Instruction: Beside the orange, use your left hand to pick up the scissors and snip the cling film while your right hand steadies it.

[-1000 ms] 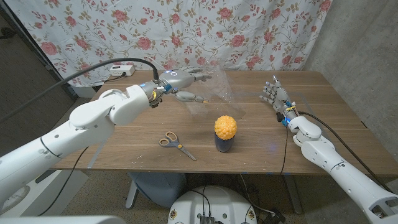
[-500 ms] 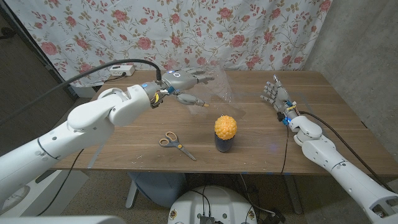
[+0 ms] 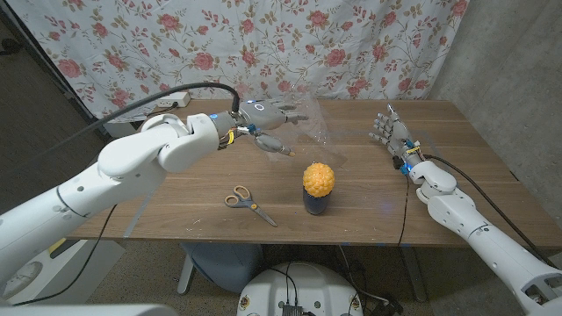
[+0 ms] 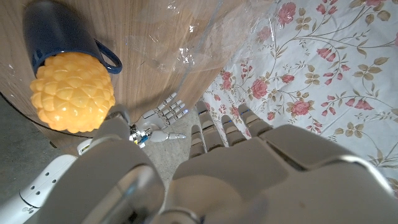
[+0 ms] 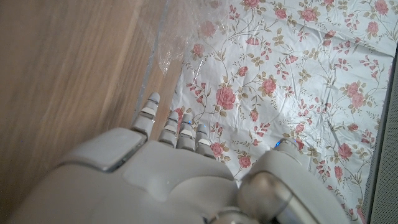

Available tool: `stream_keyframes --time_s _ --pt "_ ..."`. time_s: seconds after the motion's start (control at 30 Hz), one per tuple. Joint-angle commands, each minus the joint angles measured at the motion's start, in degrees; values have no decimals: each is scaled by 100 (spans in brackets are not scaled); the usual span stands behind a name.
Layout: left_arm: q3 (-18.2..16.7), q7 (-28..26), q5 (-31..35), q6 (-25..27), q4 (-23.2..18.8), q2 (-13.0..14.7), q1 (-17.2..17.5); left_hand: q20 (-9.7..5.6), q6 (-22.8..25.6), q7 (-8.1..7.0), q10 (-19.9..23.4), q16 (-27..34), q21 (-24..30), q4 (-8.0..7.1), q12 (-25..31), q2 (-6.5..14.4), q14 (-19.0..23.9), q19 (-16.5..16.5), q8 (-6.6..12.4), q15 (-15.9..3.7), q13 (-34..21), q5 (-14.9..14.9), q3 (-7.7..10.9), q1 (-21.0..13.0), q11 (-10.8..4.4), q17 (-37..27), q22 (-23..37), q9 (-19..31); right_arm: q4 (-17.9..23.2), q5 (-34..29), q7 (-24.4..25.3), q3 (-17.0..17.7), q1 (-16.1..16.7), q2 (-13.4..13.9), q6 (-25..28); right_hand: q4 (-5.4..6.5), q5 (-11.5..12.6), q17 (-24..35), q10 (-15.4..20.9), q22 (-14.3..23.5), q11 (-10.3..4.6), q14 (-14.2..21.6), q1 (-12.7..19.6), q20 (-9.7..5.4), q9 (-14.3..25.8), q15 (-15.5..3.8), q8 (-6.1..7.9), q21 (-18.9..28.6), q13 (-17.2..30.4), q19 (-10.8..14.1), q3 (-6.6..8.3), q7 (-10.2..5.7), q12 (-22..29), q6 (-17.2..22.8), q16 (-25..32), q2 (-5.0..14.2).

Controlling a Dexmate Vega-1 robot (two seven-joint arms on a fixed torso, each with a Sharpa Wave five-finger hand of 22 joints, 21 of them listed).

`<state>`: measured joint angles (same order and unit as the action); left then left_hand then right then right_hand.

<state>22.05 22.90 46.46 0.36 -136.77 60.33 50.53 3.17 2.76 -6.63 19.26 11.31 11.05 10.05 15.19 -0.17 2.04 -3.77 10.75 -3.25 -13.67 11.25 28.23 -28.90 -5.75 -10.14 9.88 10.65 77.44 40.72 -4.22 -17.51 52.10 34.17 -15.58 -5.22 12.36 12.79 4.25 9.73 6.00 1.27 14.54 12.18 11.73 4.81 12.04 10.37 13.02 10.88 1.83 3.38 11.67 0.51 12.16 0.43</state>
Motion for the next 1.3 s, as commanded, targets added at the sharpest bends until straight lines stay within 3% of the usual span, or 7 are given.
stream_keyframes --time_s 0.03,0.3,0.8,0.97,1.13,1.3 --pt "237 851 210 -117 -57 -117 -329 -16 -75 -10 46 -16 -25 18 -14 88 -18 58 35 -25 -7 0 126 -240 -81 2 -2 15 -210 -15 -125 -64 -131 -87 -68 -27 -21 16 7 26 -13 -4 70 14 -5 -12 -6 42 15 -16 -1 -31 21 -2 32 32" --pt "308 1183 297 -270 -85 -140 -438 -21 -117 2 52 -29 -35 24 -24 10 -41 92 32 -31 -11 -31 123 -307 -179 3 -3 13 -255 11 -104 -40 -152 -95 -52 -30 -23 16 9 26 -16 -4 75 14 -5 -9 -7 41 10 -23 1 -32 23 -1 34 40" --pt "403 1715 419 -613 -86 -152 -600 -40 -173 3 68 -43 -41 11 -32 -77 -95 132 26 -31 -22 -51 112 -368 -213 2 -2 12 -286 -18 -119 -46 -165 -103 -108 -37 -26 16 8 25 -29 -23 92 15 -6 -8 -10 36 1 -46 11 -49 24 -6 32 65" --pt "202 944 568 -1085 40 84 -368 -70 -29 -59 238 2 -25 -8 23 -145 9 113 87 -130 -39 -56 98 -408 -268 0 0 12 -277 -2 -106 -30 -141 -103 -115 -40 -27 16 8 25 -37 -27 98 16 -7 -4 -11 34 -2 -56 14 -51 24 -7 31 71" --pt "99 795 617 -1258 117 170 -314 -91 -56 -73 256 8 -20 -13 24 -184 29 103 74 -158 -46 -50 88 -420 -279 -1 0 11 -251 25 -70 -5 -92 -93 -95 -44 -29 15 8 25 -32 -29 105 16 -7 -11 -10 33 -5 -65 17 -55 25 -4 32 77" --pt "117 970 758 -1479 71 234 -398 -116 -71 -80 268 12 -16 -18 23 -209 45 94 68 -181 -52 -45 82 -429 -273 -1 1 11 -225 0 -50 1 -73 -68 -108 -46 -30 15 10 25 -28 -30 110 16 -8 -16 -7 31 -7 -73 20 -56 26 5 33 83"
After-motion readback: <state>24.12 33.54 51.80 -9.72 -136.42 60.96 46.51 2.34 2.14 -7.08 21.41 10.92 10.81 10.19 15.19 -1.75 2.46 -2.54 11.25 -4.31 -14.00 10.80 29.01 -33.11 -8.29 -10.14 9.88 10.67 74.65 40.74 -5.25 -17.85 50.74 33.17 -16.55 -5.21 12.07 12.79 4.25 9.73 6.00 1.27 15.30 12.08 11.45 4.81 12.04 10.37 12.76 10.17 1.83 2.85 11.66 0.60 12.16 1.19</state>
